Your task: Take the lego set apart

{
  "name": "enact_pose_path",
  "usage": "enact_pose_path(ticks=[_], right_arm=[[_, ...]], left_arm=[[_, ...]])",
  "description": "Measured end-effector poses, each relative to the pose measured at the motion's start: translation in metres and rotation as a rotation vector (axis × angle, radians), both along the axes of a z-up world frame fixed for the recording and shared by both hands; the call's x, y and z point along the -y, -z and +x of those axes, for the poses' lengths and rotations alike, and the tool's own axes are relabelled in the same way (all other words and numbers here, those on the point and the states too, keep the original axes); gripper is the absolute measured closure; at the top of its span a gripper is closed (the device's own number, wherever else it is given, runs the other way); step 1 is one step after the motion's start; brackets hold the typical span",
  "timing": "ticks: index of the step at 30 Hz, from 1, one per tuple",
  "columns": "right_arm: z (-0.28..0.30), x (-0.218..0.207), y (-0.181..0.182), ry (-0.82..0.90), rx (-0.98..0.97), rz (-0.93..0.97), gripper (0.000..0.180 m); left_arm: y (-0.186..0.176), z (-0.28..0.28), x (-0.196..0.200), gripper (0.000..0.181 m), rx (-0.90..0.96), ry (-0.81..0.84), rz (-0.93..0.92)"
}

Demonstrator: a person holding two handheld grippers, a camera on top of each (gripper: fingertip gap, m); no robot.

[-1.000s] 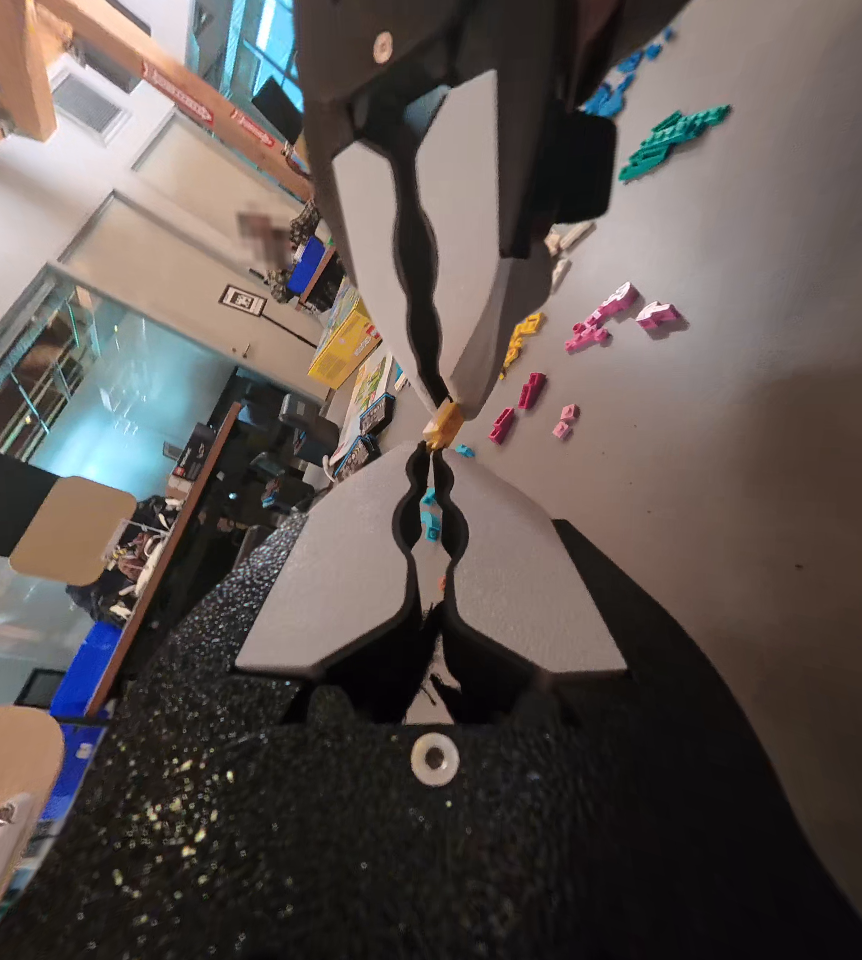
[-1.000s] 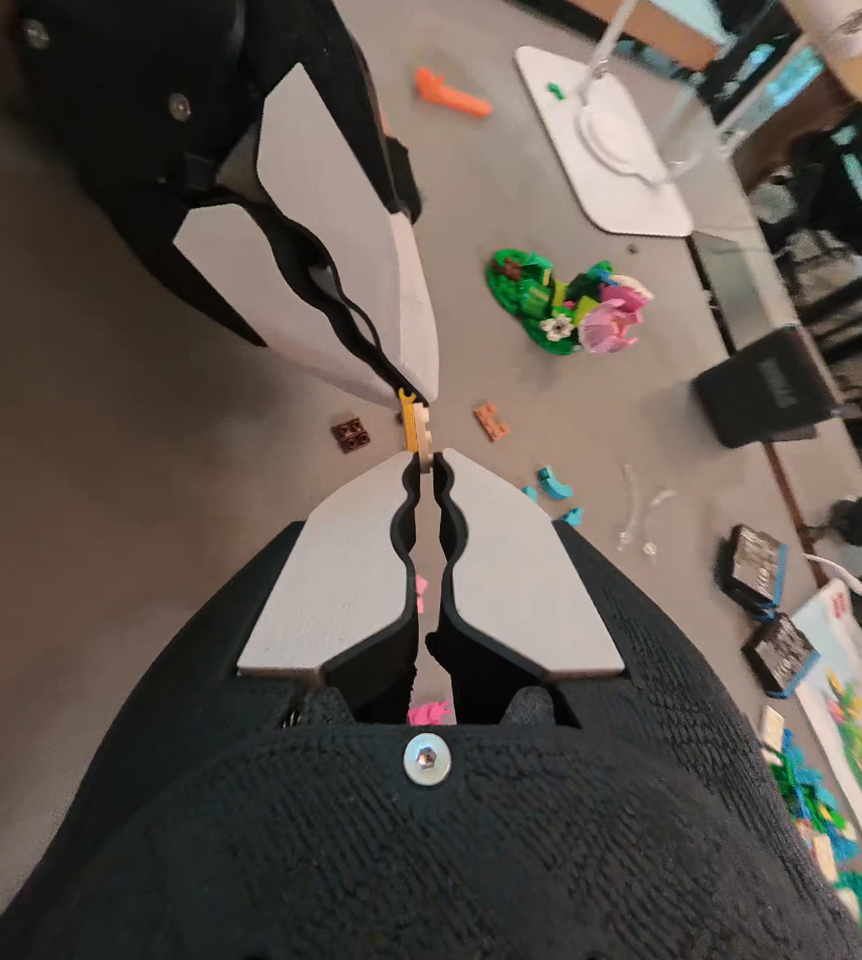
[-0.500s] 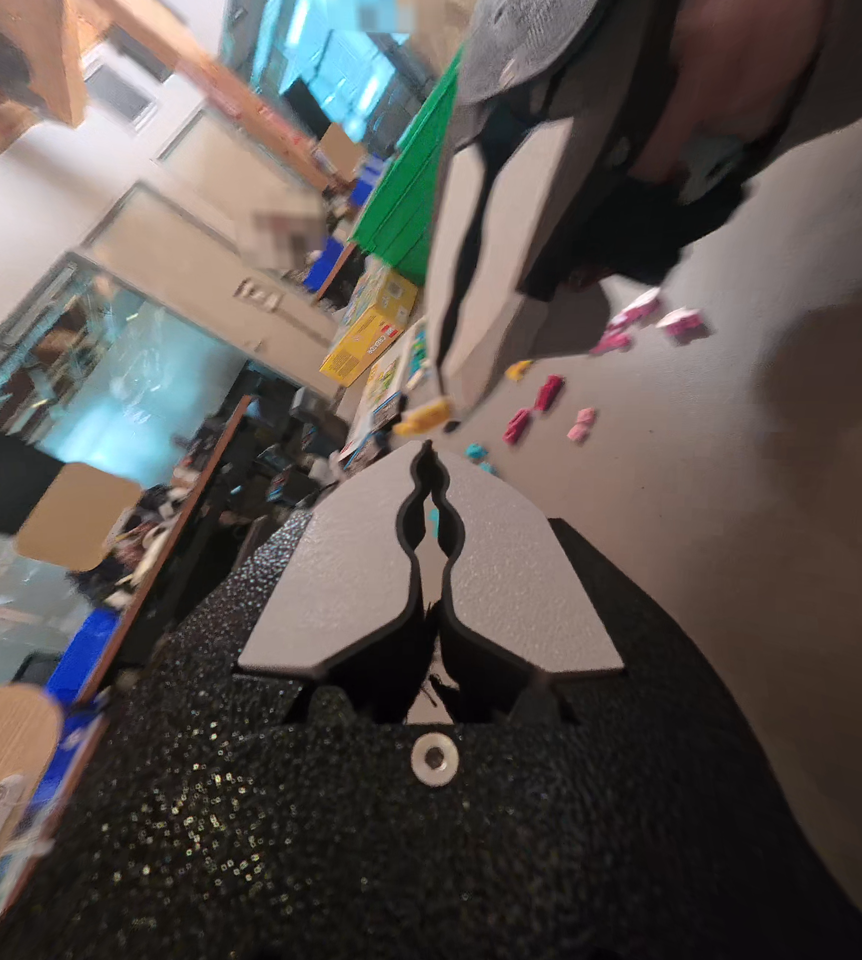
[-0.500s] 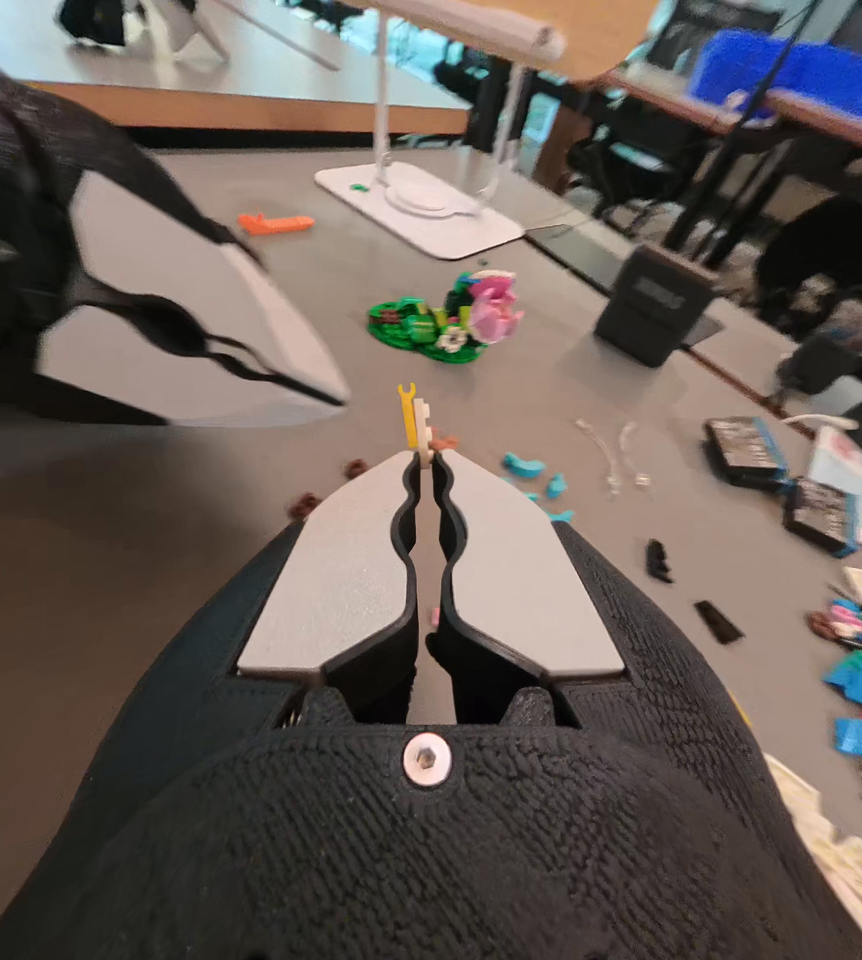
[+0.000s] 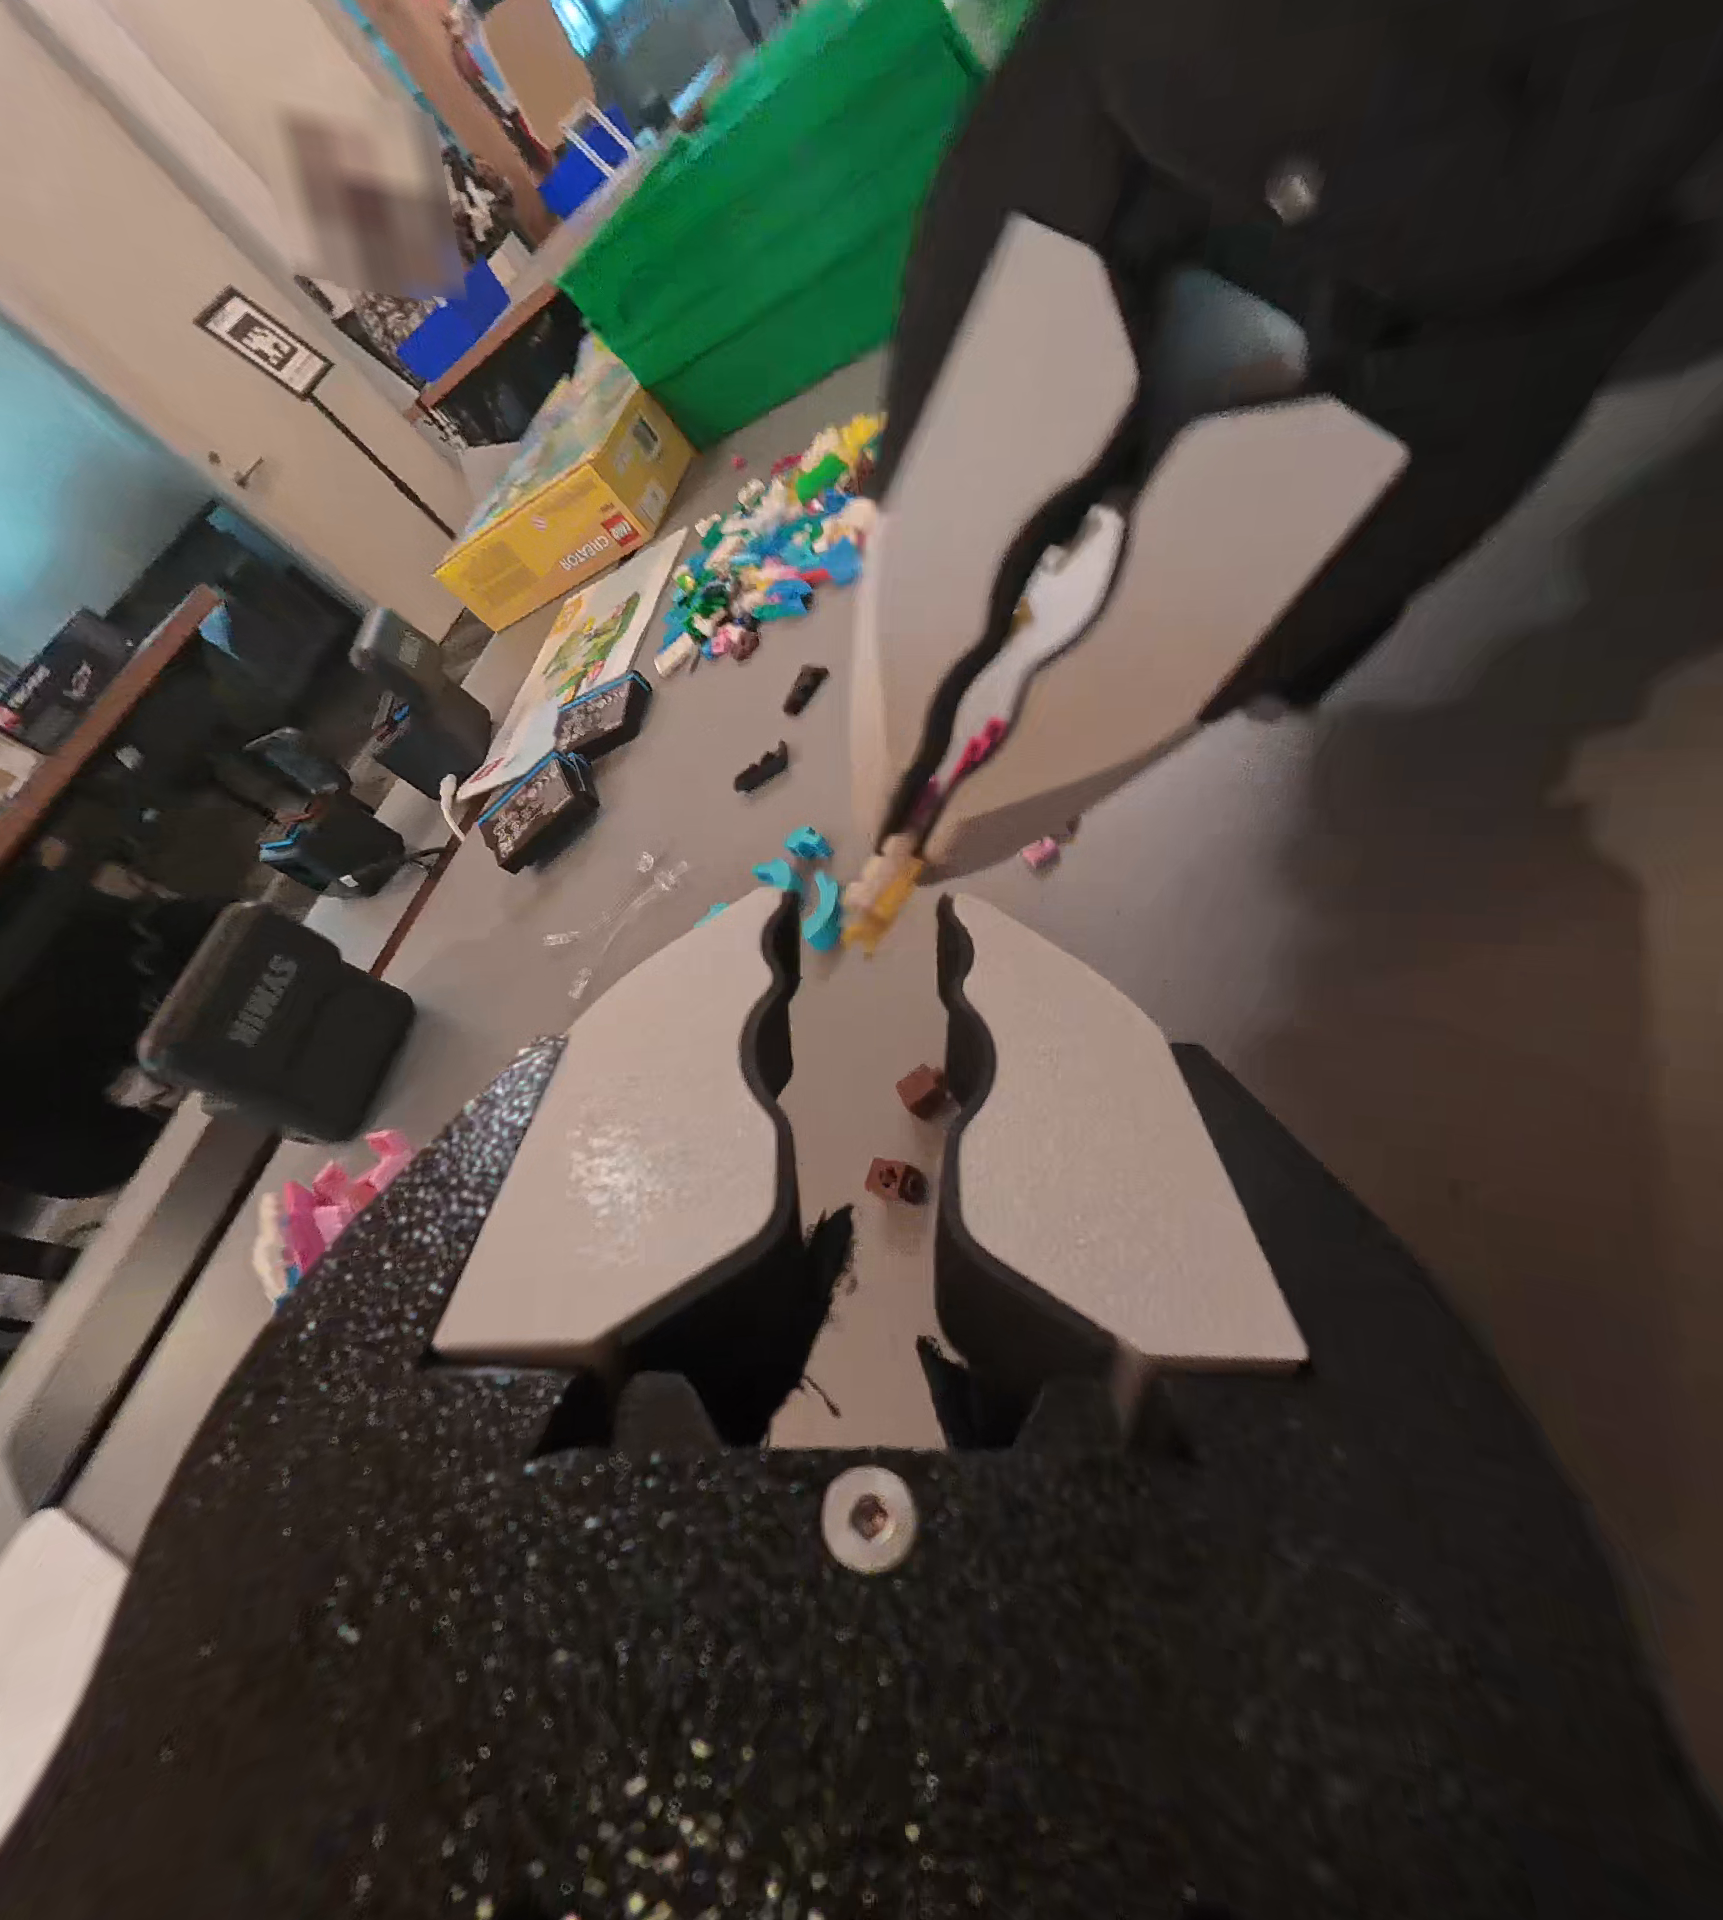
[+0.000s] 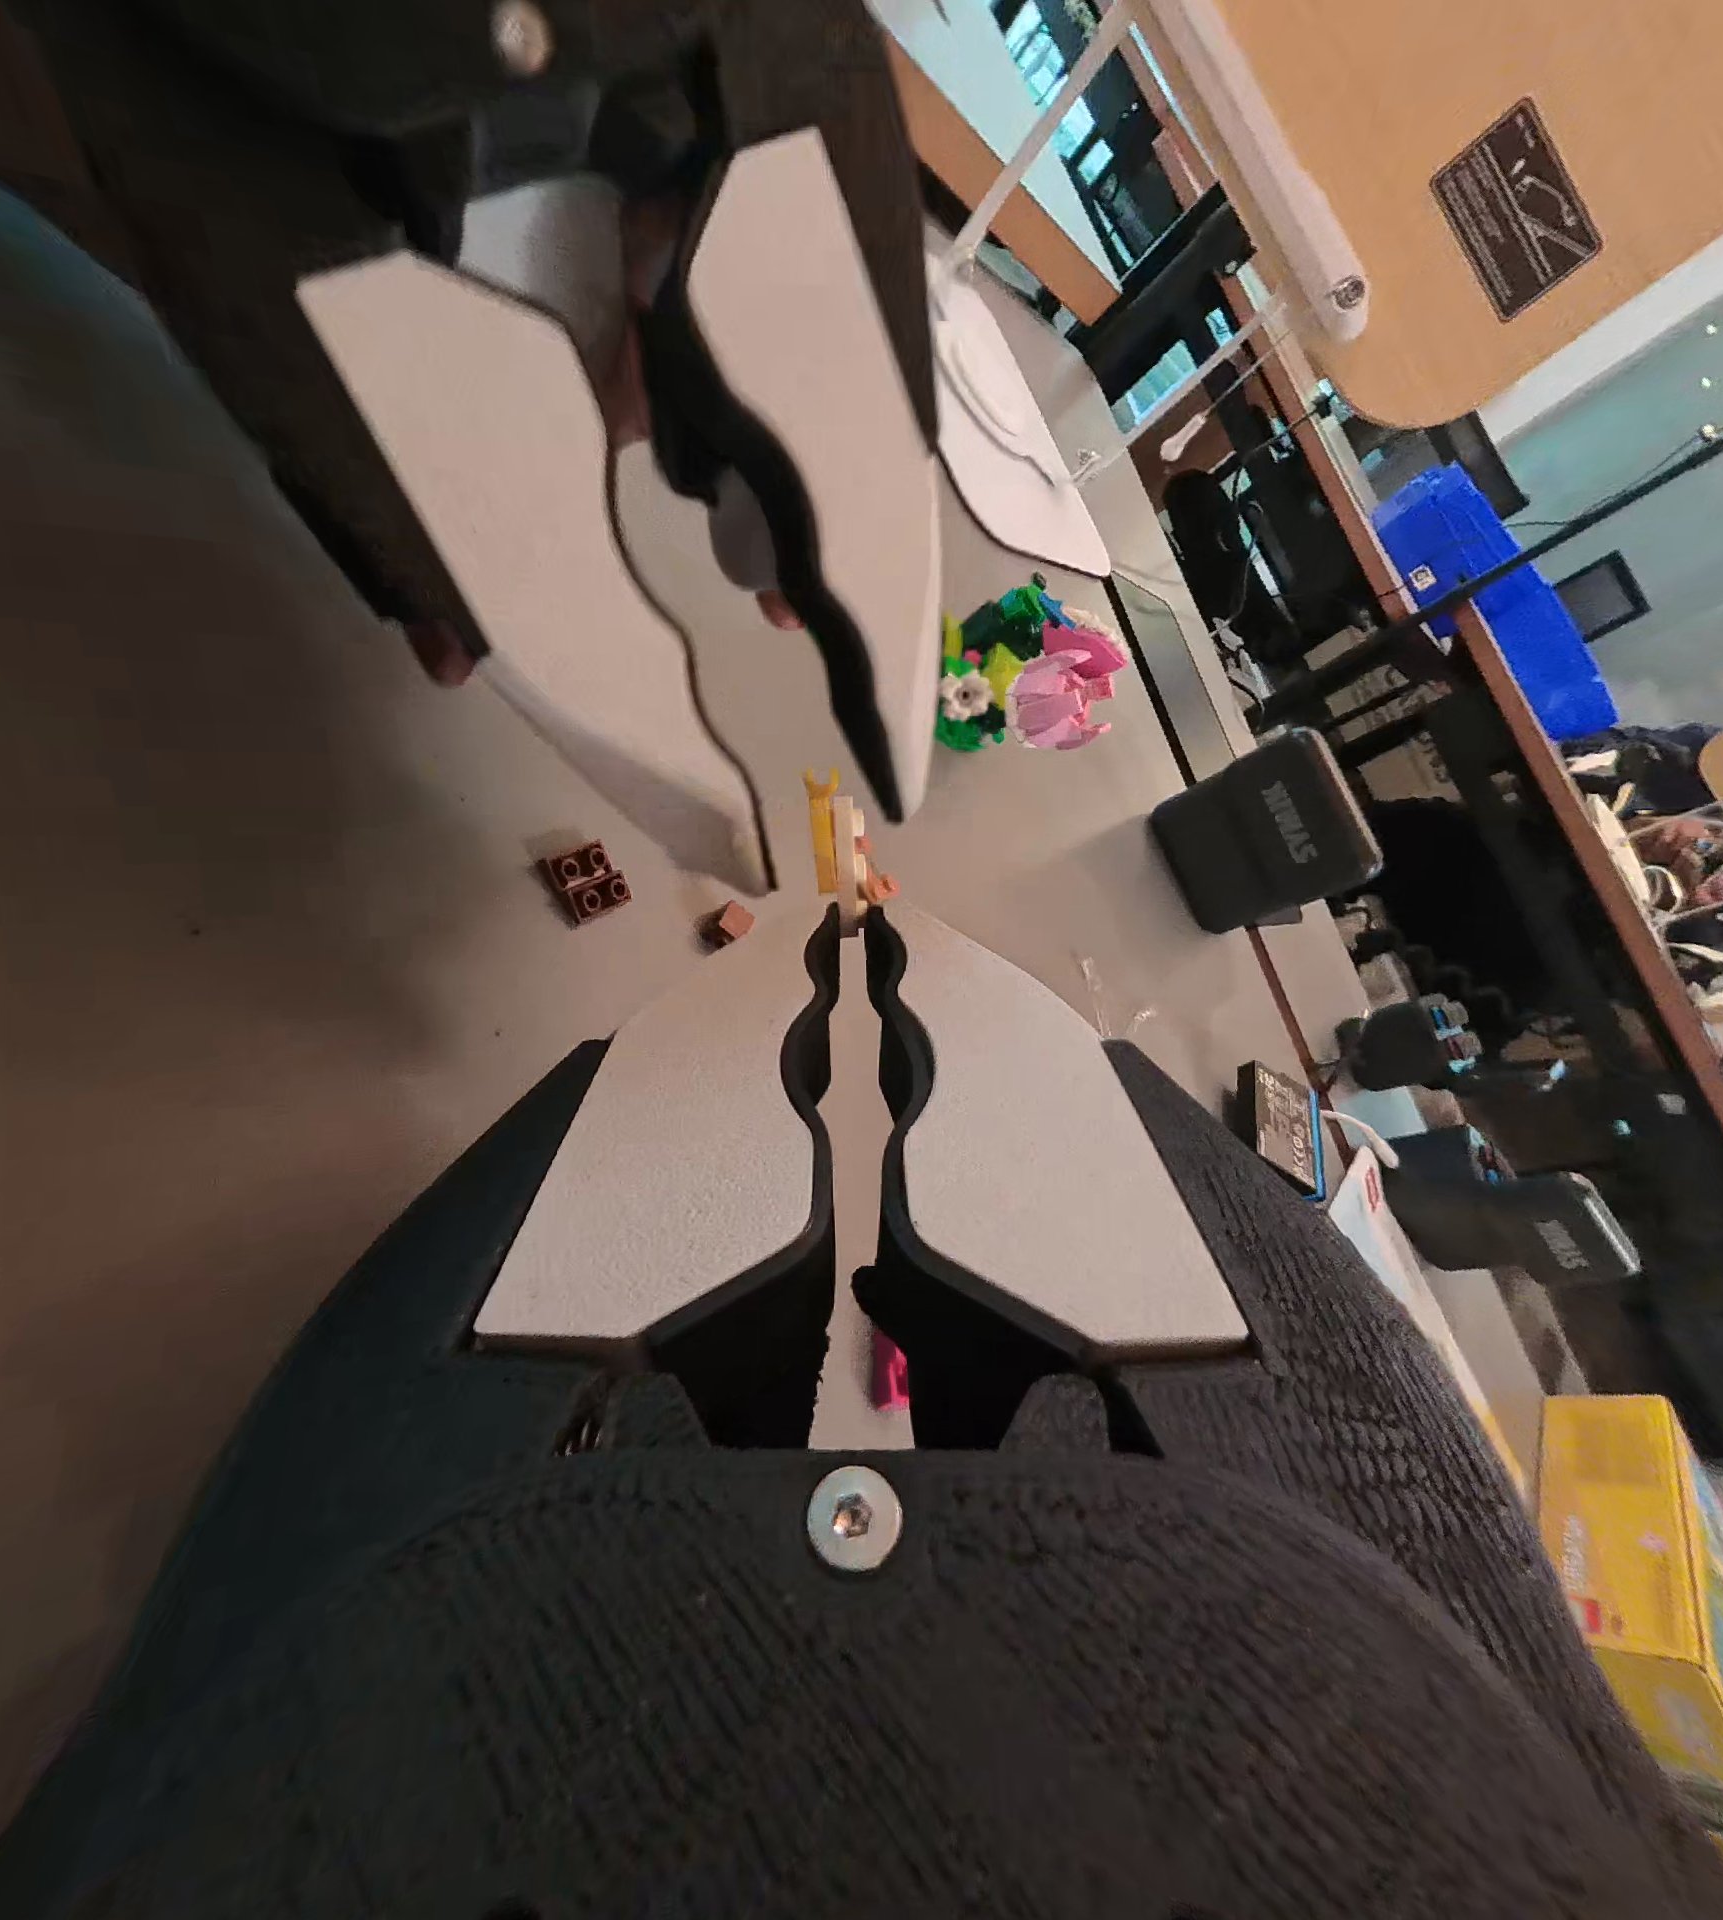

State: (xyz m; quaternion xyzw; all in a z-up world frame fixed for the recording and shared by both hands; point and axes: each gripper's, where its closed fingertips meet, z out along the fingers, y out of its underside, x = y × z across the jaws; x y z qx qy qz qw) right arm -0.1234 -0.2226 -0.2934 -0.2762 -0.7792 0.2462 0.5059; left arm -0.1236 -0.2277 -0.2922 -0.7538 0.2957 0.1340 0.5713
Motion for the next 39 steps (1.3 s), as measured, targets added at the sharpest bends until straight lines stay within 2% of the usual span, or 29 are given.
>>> enact_pose_path(ticks=[4,7,14,17,19,21,25,30,32,36,39], right_arm=[[0.000,0.000,-0.003,-0.009,0.012,-0.007,0.177],[-0.001,0.001,-0.006,0.001,0.010,-0.037,0.177],[-0.010,-0.004,-0.030,0.209,-0.082,-0.439,0.178],[-0.010,-0.006,-0.031,0.273,-0.110,-0.625,0.180],[-0.010,-0.007,-0.030,0.290,-0.119,-0.677,0.180],[-0.008,-0.006,-0.026,0.266,-0.118,-0.629,0.180],[0.003,0.003,-0.017,0.064,-0.090,-0.326,0.178],[0.012,0.016,0.002,-0.137,0.090,-0.129,0.170],[0.016,0.020,0.012,-0.204,0.180,-0.064,0.173],[0.020,0.027,0.019,-0.308,0.269,-0.004,0.176],[0.009,0.018,0.011,-0.238,0.224,-0.072,0.177]], left_arm=[[-0.001,-0.004,-0.001,0.172,-0.124,-0.027,0.048],[-0.005,-0.003,0.002,0.174,-0.129,-0.014,0.060],[-0.029,-0.014,0.001,0.175,-0.338,-0.178,0.234],[-0.031,-0.014,0.000,0.175,-0.320,-0.197,0.247],[-0.030,-0.013,0.000,0.175,-0.270,-0.184,0.232],[-0.025,-0.012,0.000,0.175,-0.214,-0.152,0.194],[-0.013,-0.001,0.007,0.176,-0.050,0.057,0.045],[0.009,0.011,0.018,0.176,-0.063,0.186,-0.109],[0.013,0.014,0.019,0.176,-0.044,0.210,-0.134],[0.018,0.020,0.026,0.176,0.028,0.279,-0.188],[0.009,0.009,0.017,0.176,0.079,0.189,-0.118]])
